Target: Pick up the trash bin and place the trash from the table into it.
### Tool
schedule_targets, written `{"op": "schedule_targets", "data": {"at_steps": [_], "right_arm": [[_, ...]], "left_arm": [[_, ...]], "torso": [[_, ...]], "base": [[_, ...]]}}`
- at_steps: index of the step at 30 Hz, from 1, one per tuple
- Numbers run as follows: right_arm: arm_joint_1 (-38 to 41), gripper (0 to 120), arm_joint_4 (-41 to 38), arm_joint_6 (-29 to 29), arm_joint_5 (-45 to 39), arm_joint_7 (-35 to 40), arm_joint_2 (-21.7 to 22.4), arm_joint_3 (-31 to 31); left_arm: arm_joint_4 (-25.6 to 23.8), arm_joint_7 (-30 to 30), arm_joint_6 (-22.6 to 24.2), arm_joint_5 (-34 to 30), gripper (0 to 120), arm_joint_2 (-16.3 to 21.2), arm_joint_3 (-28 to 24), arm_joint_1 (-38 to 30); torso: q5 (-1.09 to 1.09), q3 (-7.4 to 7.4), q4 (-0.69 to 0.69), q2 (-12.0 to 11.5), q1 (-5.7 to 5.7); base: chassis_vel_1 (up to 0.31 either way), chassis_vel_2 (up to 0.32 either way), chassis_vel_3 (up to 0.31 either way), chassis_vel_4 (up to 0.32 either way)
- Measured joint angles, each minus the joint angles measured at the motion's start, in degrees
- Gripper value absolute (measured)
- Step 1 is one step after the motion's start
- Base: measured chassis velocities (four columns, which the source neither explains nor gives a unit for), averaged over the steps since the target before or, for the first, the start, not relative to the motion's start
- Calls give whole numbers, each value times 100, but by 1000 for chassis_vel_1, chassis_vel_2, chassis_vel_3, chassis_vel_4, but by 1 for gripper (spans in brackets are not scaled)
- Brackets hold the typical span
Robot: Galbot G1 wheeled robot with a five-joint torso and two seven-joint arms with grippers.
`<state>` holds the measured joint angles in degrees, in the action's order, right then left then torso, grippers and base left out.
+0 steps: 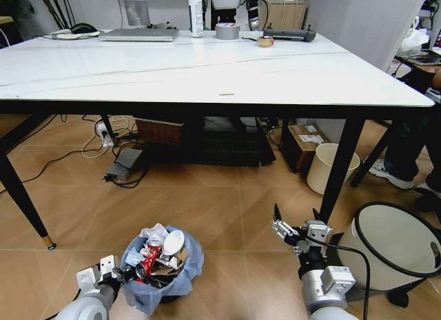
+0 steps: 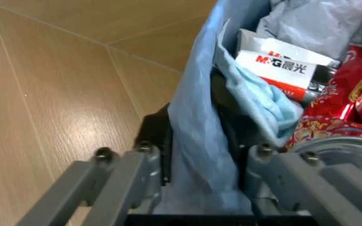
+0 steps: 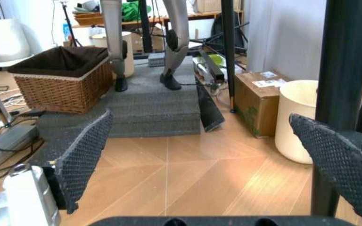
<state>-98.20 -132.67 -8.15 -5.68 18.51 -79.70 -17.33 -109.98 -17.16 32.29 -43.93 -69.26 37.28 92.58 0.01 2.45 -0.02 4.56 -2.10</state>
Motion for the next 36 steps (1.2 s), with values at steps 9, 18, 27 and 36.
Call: {"op": "schedule_targets", "data": {"at_steps": [9,18,27,36], "right_arm": [[9,100,15,2,-2,-3,17,12],[49,100,21,3,-41,-2,32,6],[75,100,5,-45,-194,70,41,6],[98,100,-27,-167,-312,196,27,-29]], "left_arm": [[-40,-66,-60,10,57,-2,-33,-20],[-224,-49,-192,183,91,21,43,59],[-600,-6,-315,430,100,-24,179,306],[-1097,-24,-377,789,100,-52,374,417]], "torso": [[0,1,0,1,0],[-2,2,0,2,0],[-1,2,0,3,0],[-1,2,0,3,0]], "base": [[0,0,0,0],[0,0,0,0],[0,0,0,0],[0,0,0,0]]}}
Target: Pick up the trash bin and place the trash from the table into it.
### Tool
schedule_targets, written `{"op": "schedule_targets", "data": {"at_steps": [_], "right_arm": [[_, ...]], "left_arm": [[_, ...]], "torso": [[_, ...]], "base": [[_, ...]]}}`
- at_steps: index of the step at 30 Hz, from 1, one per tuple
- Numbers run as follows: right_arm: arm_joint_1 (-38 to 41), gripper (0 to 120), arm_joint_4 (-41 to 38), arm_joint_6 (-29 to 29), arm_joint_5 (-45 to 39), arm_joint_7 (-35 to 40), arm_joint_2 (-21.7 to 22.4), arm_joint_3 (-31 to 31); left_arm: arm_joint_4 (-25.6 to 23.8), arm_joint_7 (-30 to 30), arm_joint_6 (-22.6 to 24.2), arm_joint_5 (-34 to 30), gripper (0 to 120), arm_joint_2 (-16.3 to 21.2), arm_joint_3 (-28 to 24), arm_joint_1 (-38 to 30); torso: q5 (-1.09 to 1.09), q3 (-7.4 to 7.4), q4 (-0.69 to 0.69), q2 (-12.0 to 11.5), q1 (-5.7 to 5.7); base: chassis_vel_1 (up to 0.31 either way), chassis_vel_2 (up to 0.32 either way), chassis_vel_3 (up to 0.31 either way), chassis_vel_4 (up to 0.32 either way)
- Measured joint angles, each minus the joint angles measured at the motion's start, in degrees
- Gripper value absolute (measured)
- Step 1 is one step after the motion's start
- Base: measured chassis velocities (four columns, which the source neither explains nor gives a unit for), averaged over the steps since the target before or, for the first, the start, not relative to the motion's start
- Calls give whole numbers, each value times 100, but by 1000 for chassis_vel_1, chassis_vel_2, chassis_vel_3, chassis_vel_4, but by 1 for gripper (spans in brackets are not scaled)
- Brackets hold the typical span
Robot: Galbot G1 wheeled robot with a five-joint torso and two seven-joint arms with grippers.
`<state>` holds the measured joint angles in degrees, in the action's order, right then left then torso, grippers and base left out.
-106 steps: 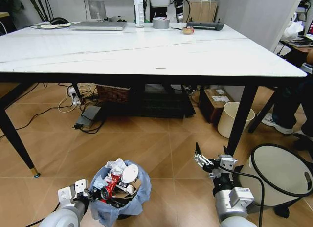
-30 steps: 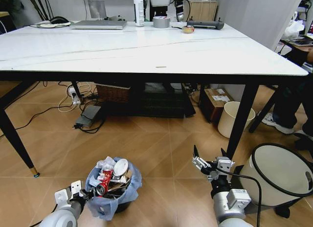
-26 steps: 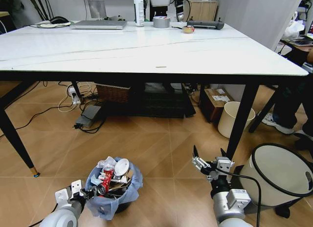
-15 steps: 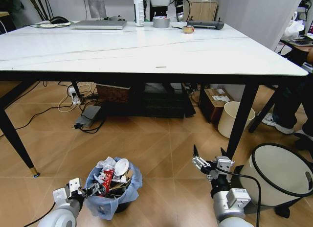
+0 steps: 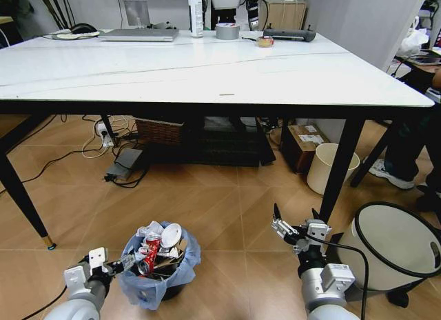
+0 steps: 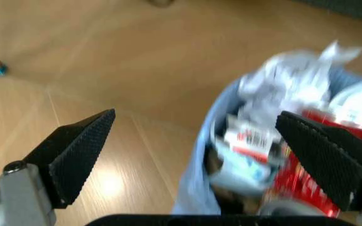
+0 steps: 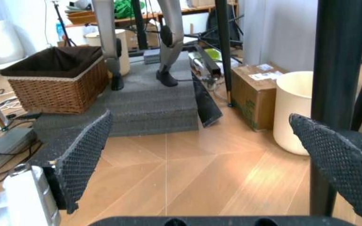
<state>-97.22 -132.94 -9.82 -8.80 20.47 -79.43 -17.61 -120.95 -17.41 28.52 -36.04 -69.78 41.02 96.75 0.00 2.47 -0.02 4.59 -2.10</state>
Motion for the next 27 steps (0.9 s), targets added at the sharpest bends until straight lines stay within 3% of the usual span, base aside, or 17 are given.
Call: {"op": "schedule_targets", "data": {"at_steps": [2,7,10,13,20,27], "right_arm": [[-1,100,0,-2,-2,2,-1,0],[-21,100,3,-22,23,-48,-51,49],[-21,100,11,-23,39,-57,-62,60],[-27,100,26,-32,69,-74,-77,72],[5,100,-4,-345,70,-37,-124,98],[36,100,60,-229,252,5,-198,109]], "left_arm": [[-29,3,-43,58,100,-6,2,1],[-423,685,-958,903,100,-68,-1,95],[-481,928,-1173,1054,100,-67,-4,114],[-508,1440,-1724,1489,100,-59,49,140],[-523,1824,-2159,1836,100,-34,182,198],[-547,1943,-2491,2167,100,-23,263,182]], "torso": [[0,0,0,0,0],[-1,0,0,0,0],[0,0,0,0,0],[0,0,0,0,0],[0,0,0,0,0],[0,0,0,1,0]], "base": [[0,0,0,0],[0,0,0,0],[0,0,0,0],[0,0,0,0],[0,0,0,0],[0,0,0,0]]}}
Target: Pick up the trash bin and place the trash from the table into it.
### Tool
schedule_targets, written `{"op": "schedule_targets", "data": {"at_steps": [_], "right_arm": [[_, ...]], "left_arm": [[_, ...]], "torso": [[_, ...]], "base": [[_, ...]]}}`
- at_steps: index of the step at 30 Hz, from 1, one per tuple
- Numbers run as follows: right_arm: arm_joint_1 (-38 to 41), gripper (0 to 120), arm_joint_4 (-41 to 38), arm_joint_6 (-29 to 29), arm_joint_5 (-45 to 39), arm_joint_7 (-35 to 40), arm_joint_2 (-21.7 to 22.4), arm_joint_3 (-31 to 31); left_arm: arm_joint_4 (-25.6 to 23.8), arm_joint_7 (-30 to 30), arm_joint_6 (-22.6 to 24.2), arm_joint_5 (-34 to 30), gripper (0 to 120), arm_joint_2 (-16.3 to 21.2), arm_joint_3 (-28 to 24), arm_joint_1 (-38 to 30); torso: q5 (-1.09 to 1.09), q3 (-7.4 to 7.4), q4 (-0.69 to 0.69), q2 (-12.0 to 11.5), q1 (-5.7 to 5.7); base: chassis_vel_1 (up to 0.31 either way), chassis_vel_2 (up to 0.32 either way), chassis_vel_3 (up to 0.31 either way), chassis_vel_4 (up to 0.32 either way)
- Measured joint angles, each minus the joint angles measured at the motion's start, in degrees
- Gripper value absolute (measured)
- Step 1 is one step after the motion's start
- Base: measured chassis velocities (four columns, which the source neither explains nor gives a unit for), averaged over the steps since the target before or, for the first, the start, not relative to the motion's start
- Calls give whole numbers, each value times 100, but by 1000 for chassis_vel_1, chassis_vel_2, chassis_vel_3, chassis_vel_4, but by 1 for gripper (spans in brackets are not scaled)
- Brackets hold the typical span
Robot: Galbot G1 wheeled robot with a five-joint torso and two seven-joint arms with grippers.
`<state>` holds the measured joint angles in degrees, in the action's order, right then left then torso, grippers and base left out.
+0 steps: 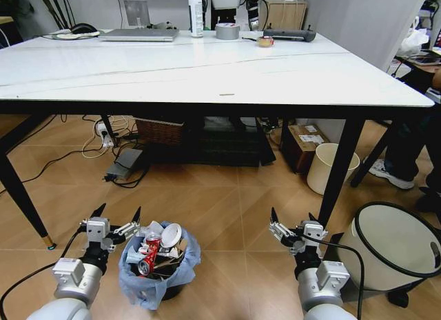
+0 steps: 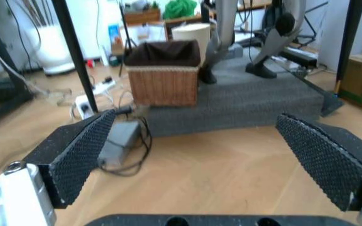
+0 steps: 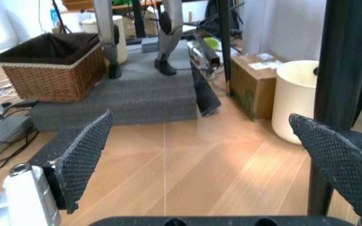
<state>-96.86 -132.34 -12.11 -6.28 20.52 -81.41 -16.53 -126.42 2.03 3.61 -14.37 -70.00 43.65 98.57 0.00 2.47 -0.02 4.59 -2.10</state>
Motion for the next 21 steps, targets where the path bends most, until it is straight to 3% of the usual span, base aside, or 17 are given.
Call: {"op": "schedule_targets", "data": {"at_steps": [21], "right_arm": [[9,100,59,145,91,-1,-50,-16]], "left_arm": [[15,-59,-1,43,100,-5,-10,1]], "torso": [[1,0,0,0,0]], "base": [[0,0,0,0]]}}
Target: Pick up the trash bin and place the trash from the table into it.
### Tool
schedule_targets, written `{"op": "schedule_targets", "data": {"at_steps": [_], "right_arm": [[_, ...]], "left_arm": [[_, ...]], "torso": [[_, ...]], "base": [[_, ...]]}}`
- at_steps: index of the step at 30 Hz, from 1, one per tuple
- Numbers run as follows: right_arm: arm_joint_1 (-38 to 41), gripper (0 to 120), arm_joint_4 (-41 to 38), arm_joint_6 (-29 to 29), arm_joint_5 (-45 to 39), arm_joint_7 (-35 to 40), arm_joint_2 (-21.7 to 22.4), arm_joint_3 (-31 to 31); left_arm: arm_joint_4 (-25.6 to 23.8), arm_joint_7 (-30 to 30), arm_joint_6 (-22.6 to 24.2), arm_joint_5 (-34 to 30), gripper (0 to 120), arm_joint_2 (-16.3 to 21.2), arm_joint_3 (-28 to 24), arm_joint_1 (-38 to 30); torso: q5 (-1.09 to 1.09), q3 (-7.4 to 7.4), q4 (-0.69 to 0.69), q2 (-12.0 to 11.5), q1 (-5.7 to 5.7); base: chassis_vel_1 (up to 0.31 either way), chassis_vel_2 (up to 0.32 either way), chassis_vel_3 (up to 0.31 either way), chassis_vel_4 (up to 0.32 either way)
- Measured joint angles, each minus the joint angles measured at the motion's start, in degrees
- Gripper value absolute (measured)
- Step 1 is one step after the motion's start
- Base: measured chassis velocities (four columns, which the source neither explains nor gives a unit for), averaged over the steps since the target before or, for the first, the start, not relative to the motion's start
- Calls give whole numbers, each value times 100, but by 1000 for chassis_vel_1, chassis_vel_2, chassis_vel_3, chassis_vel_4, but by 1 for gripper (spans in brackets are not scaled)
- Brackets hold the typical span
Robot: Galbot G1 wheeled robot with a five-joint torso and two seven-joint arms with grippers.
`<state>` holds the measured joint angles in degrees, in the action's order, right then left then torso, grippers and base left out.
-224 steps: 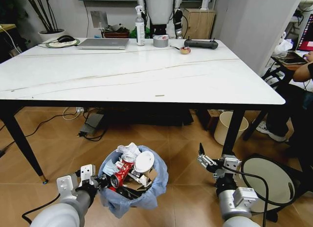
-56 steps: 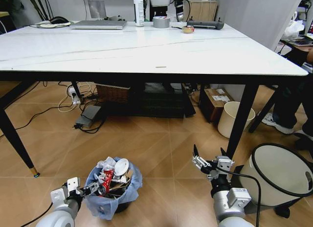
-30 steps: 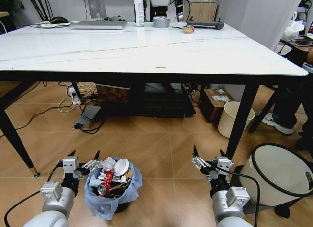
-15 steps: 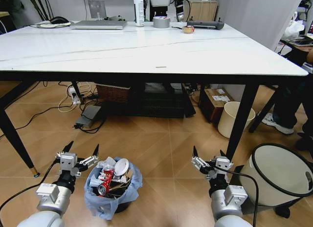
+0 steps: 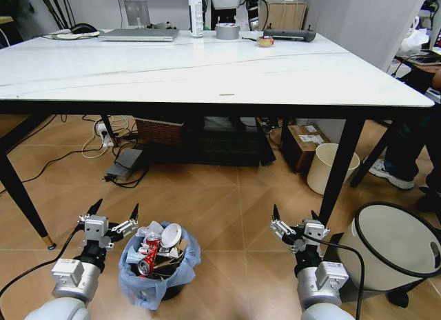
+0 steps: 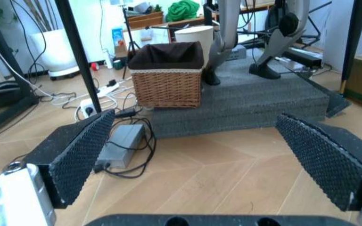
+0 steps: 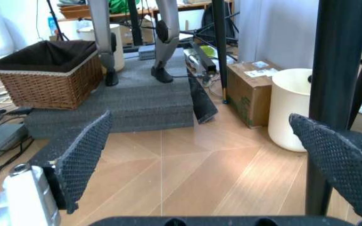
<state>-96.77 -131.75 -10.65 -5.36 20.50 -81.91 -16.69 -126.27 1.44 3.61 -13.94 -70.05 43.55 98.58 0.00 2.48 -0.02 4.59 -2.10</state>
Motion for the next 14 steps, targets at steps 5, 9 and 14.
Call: {"op": "schedule_targets", "data": {"at_steps": [5,9,14], "right_arm": [[0,100,0,3,0,1,1,0],[0,100,0,4,0,1,1,-1],[0,100,0,4,-1,1,2,0]], "left_arm": [[2,-4,6,-5,100,0,-3,0],[3,-6,8,-8,100,0,-5,0],[5,-9,11,-10,100,0,-6,-1]], "torso": [[0,0,0,0,0],[0,0,0,0,0],[0,0,0,0,0]], "base": [[0,0,0,0],[0,0,0,0],[0,0,0,0]]}}
